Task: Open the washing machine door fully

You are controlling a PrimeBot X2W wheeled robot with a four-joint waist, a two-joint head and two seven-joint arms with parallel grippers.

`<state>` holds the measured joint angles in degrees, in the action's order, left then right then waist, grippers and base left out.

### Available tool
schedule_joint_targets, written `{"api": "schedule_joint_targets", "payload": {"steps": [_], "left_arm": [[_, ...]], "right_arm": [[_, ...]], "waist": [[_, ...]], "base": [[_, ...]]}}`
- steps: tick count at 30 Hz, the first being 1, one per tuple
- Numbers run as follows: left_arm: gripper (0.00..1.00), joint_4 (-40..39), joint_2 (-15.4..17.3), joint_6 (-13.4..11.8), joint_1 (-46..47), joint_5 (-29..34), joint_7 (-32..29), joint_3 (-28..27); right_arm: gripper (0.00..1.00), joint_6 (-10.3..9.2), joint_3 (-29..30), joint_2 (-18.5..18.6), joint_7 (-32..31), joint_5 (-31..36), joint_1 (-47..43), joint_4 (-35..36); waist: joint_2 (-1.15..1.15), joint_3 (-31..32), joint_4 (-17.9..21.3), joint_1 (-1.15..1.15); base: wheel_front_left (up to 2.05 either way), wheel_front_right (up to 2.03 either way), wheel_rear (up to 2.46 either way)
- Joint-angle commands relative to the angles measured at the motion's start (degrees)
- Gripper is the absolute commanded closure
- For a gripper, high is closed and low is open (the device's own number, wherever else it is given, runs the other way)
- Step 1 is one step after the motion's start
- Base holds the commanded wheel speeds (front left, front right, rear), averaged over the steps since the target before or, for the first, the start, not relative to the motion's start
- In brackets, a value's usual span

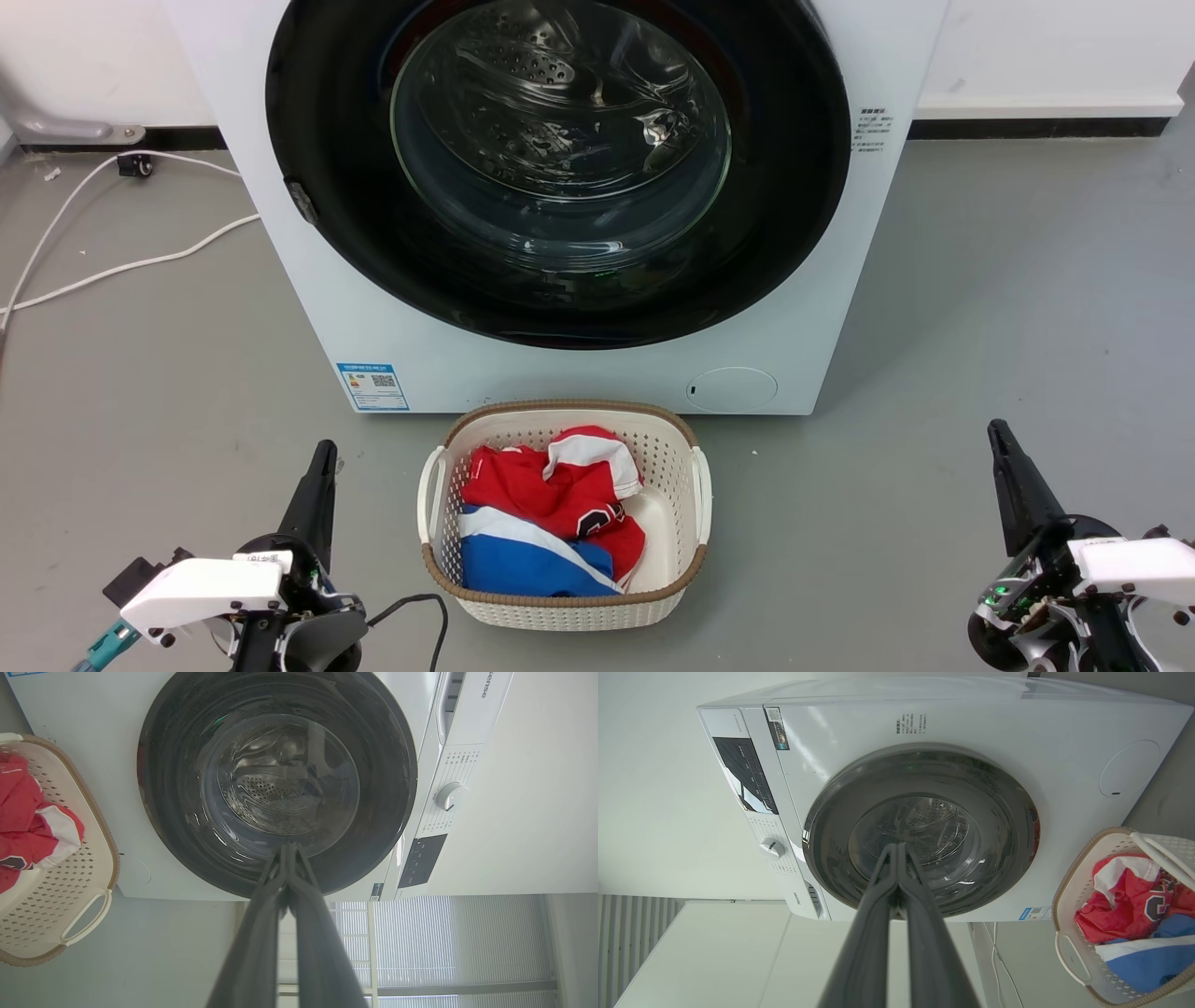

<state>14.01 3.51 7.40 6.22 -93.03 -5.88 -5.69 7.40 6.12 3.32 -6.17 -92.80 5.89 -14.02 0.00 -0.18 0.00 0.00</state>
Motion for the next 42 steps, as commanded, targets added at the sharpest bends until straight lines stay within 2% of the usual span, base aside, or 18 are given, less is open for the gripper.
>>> {"api": "schedule_joint_targets", "payload": {"steps": [1, 26, 27, 42], "left_arm": [[1.00, 0.1, 0.0, 0.2, -0.3, 0.2, -0.1, -0.1], [1.00, 0.1, -0.2, 0.2, -0.2, 0.5, -0.4, -0.4], [0.00, 0.2, -0.2, 0.0, 0.0, 0.1, 0.0, -0.2], [0.00, -1.0, -0.4, 0.0, -0.4, 3.0, 3.7, 4.6]], "right_arm": [[1.00, 0.17, 0.1, -0.2, -0.2, 0.2, 0.5, -0.1], [1.00, 0.17, 0.2, -0.3, -0.3, 0.4, 0.5, -0.1], [0.00, 0.00, 0.1, -0.1, -0.2, 0.1, -0.1, -0.1], [0.00, 0.02, -2.1, 0.2, 3.3, 2.2, -2.4, 2.6]], "waist": [[0.00, 0.0, 0.0, 0.00], [0.00, 0.0, 0.0, 0.00], [0.00, 0.0, 0.0, 0.00], [0.00, 0.0, -0.1, 0.00]], "base": [[0.00, 0.00, 0.00], [0.00, 0.00, 0.00], [0.00, 0.00, 0.00], [0.00, 0.00, 0.00]]}}
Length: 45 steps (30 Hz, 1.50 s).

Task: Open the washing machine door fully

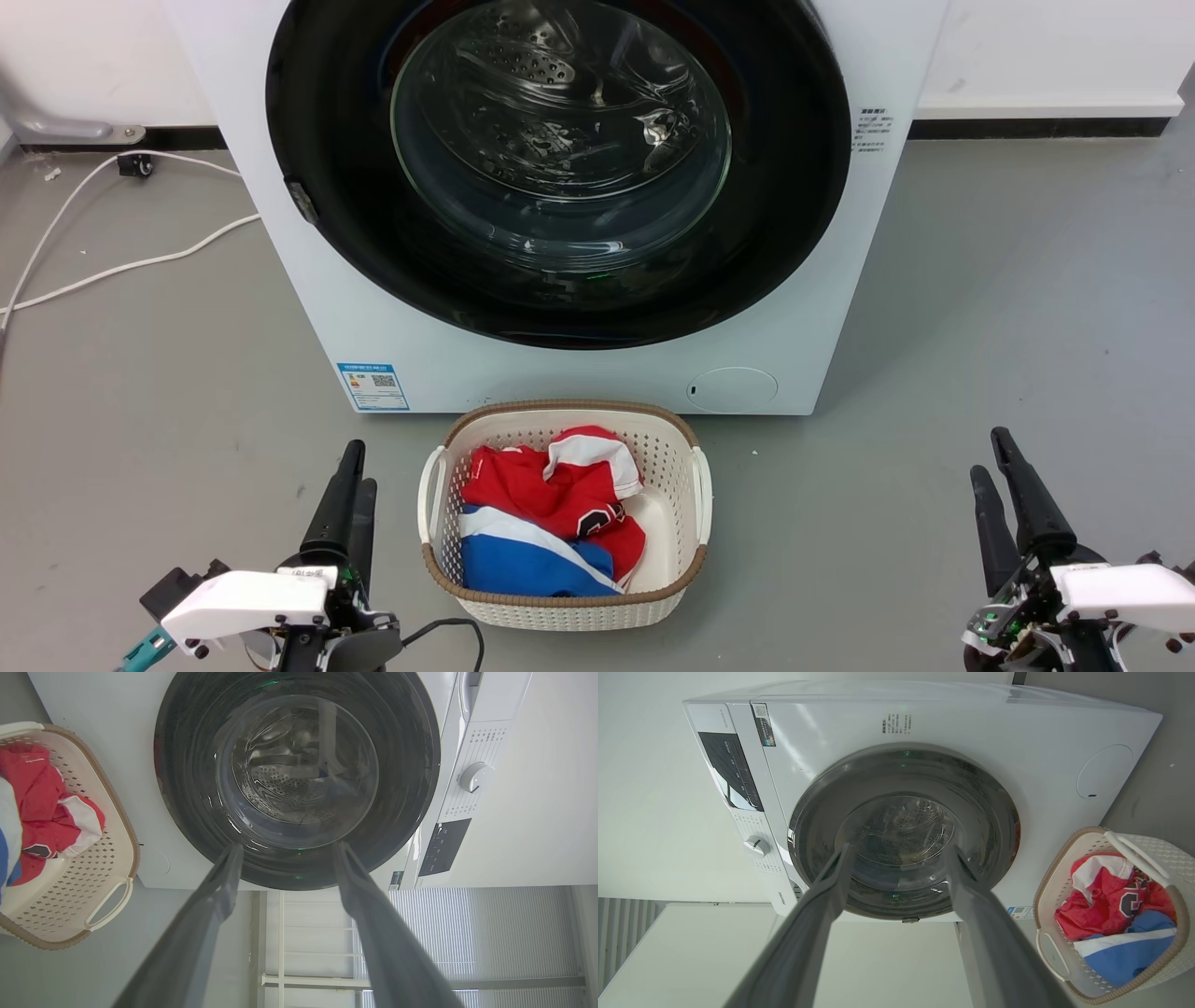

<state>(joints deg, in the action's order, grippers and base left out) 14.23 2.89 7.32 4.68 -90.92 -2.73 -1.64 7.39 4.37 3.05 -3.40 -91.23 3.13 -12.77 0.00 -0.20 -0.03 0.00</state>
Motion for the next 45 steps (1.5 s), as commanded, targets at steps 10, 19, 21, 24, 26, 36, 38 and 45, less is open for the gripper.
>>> {"api": "schedule_joint_targets", "payload": {"steps": [10, 19, 21, 24, 26, 36, 38, 45], "left_arm": [[0.00, -2.9, 0.2, 0.1, 1.1, 9.4, 2.7, 1.2], [0.00, -3.9, 0.2, 0.0, 1.3, 23.7, 4.7, 2.4], [0.00, -4.1, 0.1, -0.2, 1.3, 26.8, 5.2, 2.8], [0.00, -4.5, 0.1, -0.5, 1.3, 31.5, 5.8, 3.3], [0.00, -4.7, 0.1, -0.7, 1.2, 34.4, 6.2, 3.6], [0.00, -5.7, 0.6, -1.9, 1.4, 46.8, 8.1, 4.7], [0.00, -5.9, 0.8, -2.1, 1.5, 48.9, 8.4, 5.2], [0.00, -5.4, 1.7, -3.0, 2.0, 55.3, 9.6, 7.0]], "right_arm": [[0.00, 0.04, -1.9, 1.6, 3.1, 7.5, -0.2, 2.1], [0.00, 0.05, -1.9, 2.2, 5.1, 20.6, -0.5, 2.8], [0.00, 0.06, -1.8, 2.2, 5.5, 23.7, -0.5, 3.0], [0.00, 0.06, -1.6, 2.3, 5.9, 28.8, -0.7, 3.4], [0.00, 0.06, -1.4, 2.1, 6.0, 32.0, -0.7, 3.9], [0.00, 0.08, -1.4, 1.3, 5.7, 45.2, -1.3, 6.7], [0.00, 0.08, -1.1, 1.3, 5.5, 47.8, -1.4, 7.4], [0.00, 0.09, -0.5, 0.7, 4.8, 55.8, -2.3, 9.2]], "waist": [[0.00, 0.1, -0.2, 0.00], [0.00, 0.2, -0.4, 0.00], [0.00, 0.2, -0.4, 0.00], [0.00, 0.3, -0.4, 0.00], [0.00, 0.3, -0.4, 0.00], [0.00, 0.3, -0.6, 0.00], [0.00, 0.3, -0.6, 0.00], [0.00, 0.4, -0.7, 0.00]], "base": [[0.00, 0.00, 0.00], [0.00, 0.00, 0.00], [0.00, 0.00, 0.00], [0.00, 0.00, 0.00], [0.00, 0.00, 0.00], [0.00, 0.00, 0.00], [0.00, 0.00, 0.00], [0.00, 0.00, 0.00]]}}
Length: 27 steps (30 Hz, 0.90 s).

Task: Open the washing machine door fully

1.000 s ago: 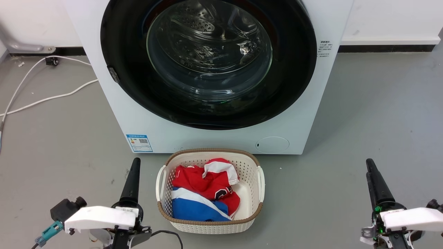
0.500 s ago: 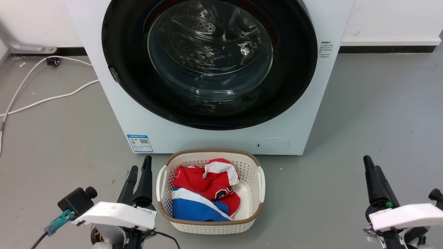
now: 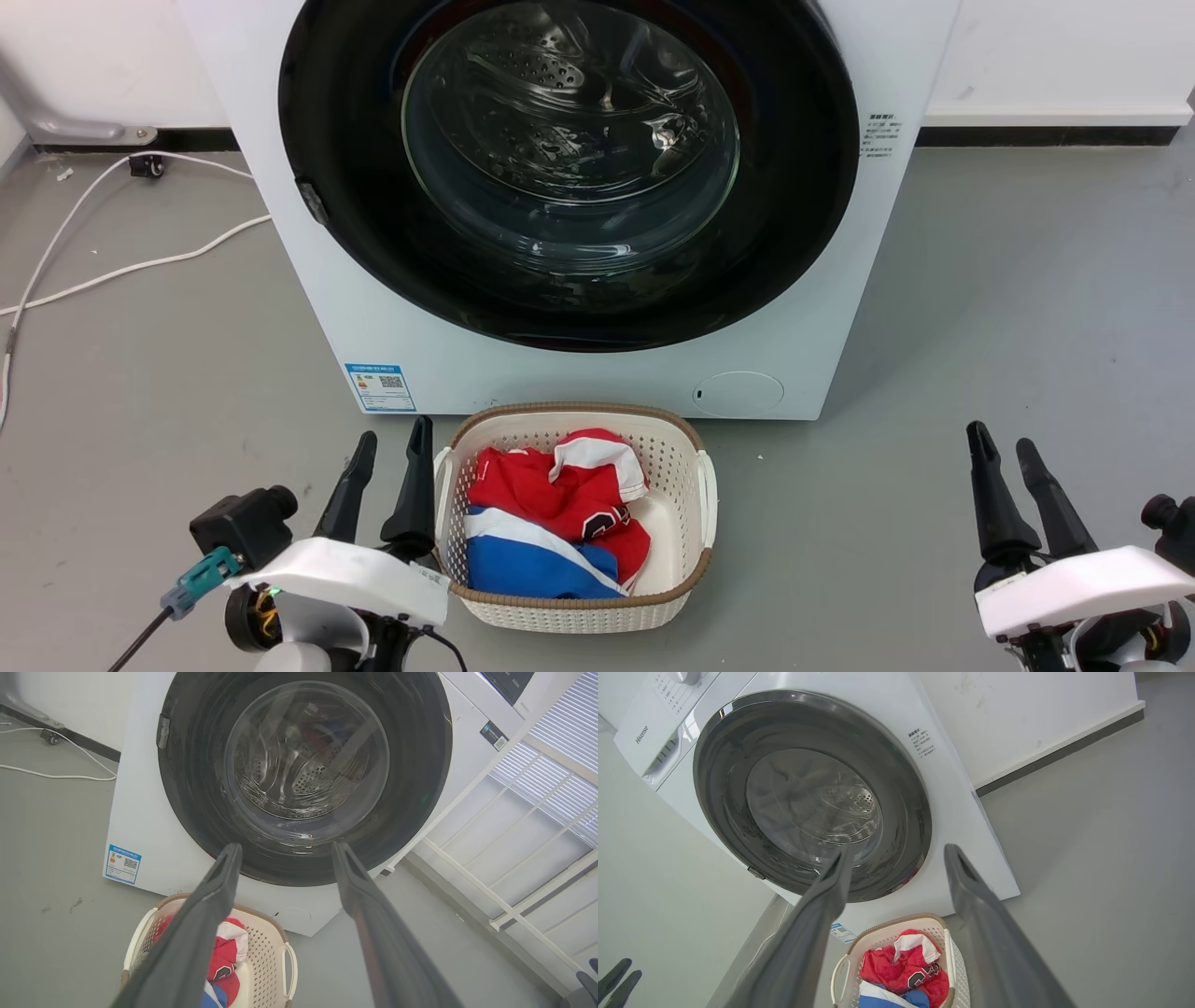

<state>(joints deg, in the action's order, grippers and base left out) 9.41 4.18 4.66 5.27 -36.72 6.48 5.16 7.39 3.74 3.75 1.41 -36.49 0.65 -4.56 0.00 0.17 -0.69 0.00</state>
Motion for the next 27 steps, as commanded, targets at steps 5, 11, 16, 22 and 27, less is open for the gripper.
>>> {"api": "schedule_joint_targets", "payload": {"steps": [5, 11, 16, 22, 27], "left_arm": [[0.00, -0.3, 0.9, -1.1, 1.7, 4.9, 1.2, 1.4], [0.00, -0.1, 1.2, -1.7, 2.0, 8.5, 2.1, 2.5], [0.00, 0.5, 1.4, -2.2, 2.5, 11.2, 2.9, 3.2], [0.00, 1.4, 1.6, -2.7, 2.6, 14.0, 3.7, 3.5], [0.00, 2.4, 1.4, -2.9, 2.5, 15.8, 4.3, 3.5]], "right_arm": [[0.00, 0.09, 0.3, -0.4, 0.0, 5.9, -0.5, 1.9], [0.00, 0.10, 0.5, -0.7, 0.3, 10.5, -1.4, 2.9], [0.00, 0.11, 0.5, -0.8, 0.4, 14.0, -1.6, 3.9], [0.00, 0.11, 0.4, -0.8, 0.1, 17.5, -2.1, 4.9], [0.00, 0.12, 0.1, -0.8, 0.0, 19.9, -2.7, 5.4]], "waist": [[0.00, 0.0, 0.0, 0.00], [0.00, 0.1, 0.0, 0.00], [0.00, 0.2, 0.0, 0.00], [0.00, 0.3, -0.1, 0.00], [0.00, 0.4, -0.1, 0.00]], "base": [[0.00, 0.00, 0.00], [0.00, 0.00, 0.00], [0.00, 0.00, 0.00], [0.00, 0.00, 0.00], [0.00, 0.00, 0.00]]}}
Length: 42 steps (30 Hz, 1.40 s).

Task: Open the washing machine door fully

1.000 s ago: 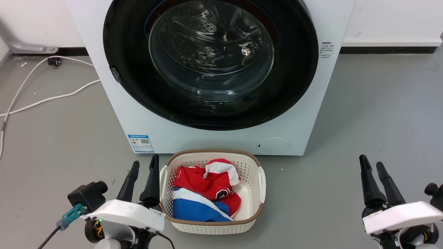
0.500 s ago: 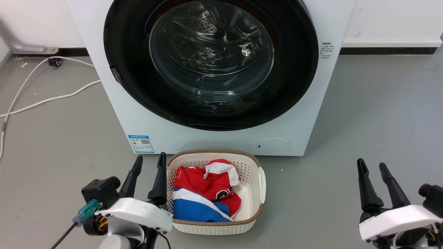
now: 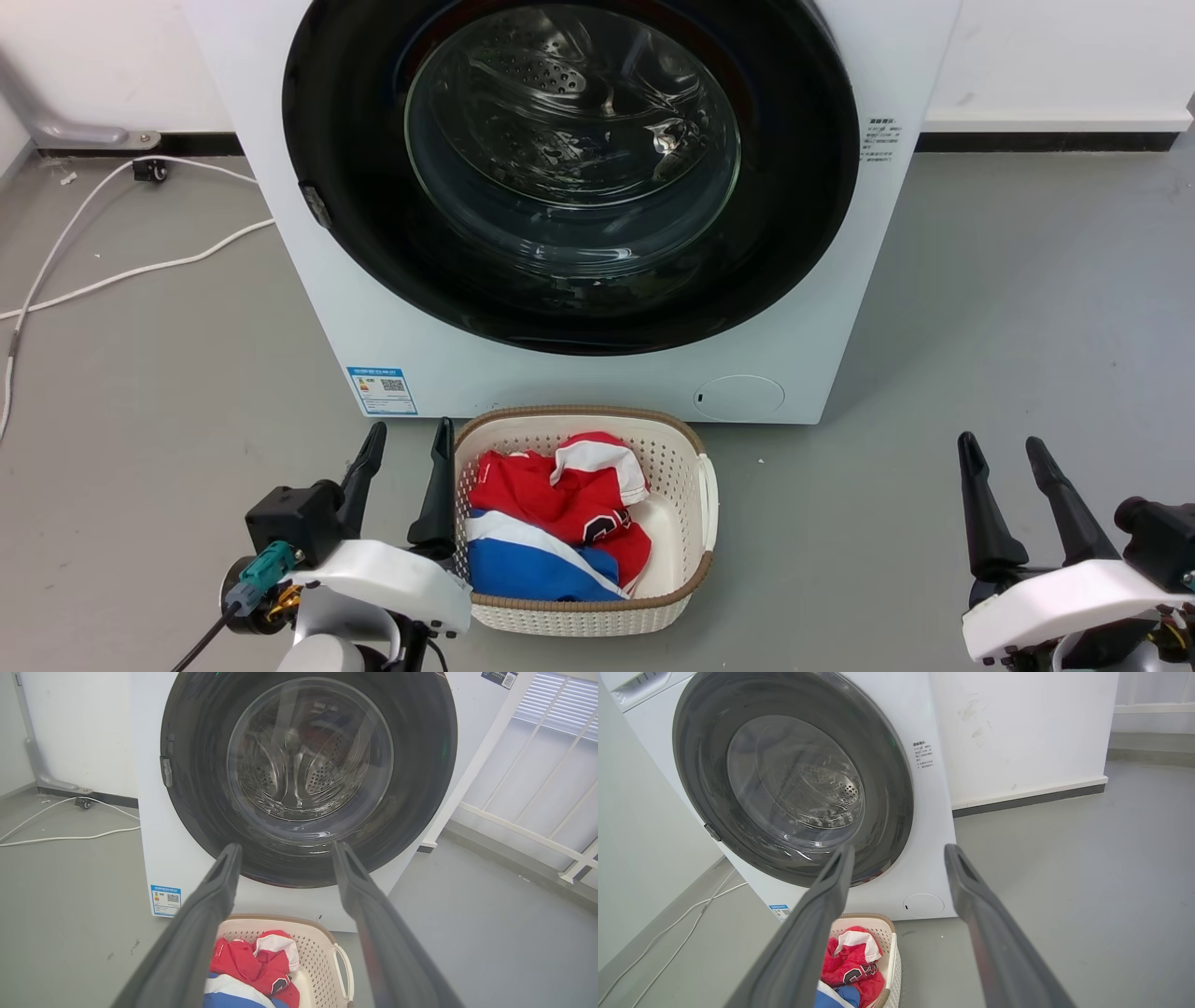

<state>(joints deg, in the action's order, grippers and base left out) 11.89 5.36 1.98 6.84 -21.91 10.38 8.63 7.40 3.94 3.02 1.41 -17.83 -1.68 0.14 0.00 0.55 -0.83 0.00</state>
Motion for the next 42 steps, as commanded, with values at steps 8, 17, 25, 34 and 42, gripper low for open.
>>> {"api": "schedule_joint_targets", "payload": {"steps": [8, 17, 25, 34, 42], "left_arm": [[0.00, 1.4, -0.2, 0.3, 1.5, 3.8, 1.5, -0.2], [0.00, 2.6, -0.6, 0.9, 1.8, 6.8, 2.4, -0.3], [0.00, 3.7, -1.0, 1.0, 2.1, 9.6, 3.2, -0.6], [0.00, 5.0, -1.3, 1.1, 2.6, 12.9, 4.2, -1.0], [0.00, 6.1, -1.6, 1.1, 2.6, 15.5, 5.0, -1.5]], "right_arm": [[0.00, 0.11, -0.2, -0.1, -0.1, 4.5, -1.0, 1.4], [0.00, 0.12, -0.1, -0.1, 0.3, 6.6, -1.5, 1.5], [0.00, 0.13, 0.1, -0.2, 0.5, 9.7, -1.9, 1.5], [0.00, 0.08, 0.2, -0.2, 1.2, 13.3, -2.1, 1.5], [0.00, 0.08, 0.2, -0.2, 1.6, 16.1, -2.5, 1.6]], "waist": [[0.00, 0.0, -0.1, 0.00], [0.00, 0.1, 0.0, 0.00], [0.00, 0.0, 0.2, 0.00], [0.00, -0.1, 0.1, 0.00], [0.00, -0.2, 0.0, 0.00]], "base": [[0.00, 0.00, 0.00], [0.00, 0.00, 0.00], [0.00, 0.00, 0.00], [0.00, 0.00, 0.00], [0.00, 0.00, 0.00]]}}
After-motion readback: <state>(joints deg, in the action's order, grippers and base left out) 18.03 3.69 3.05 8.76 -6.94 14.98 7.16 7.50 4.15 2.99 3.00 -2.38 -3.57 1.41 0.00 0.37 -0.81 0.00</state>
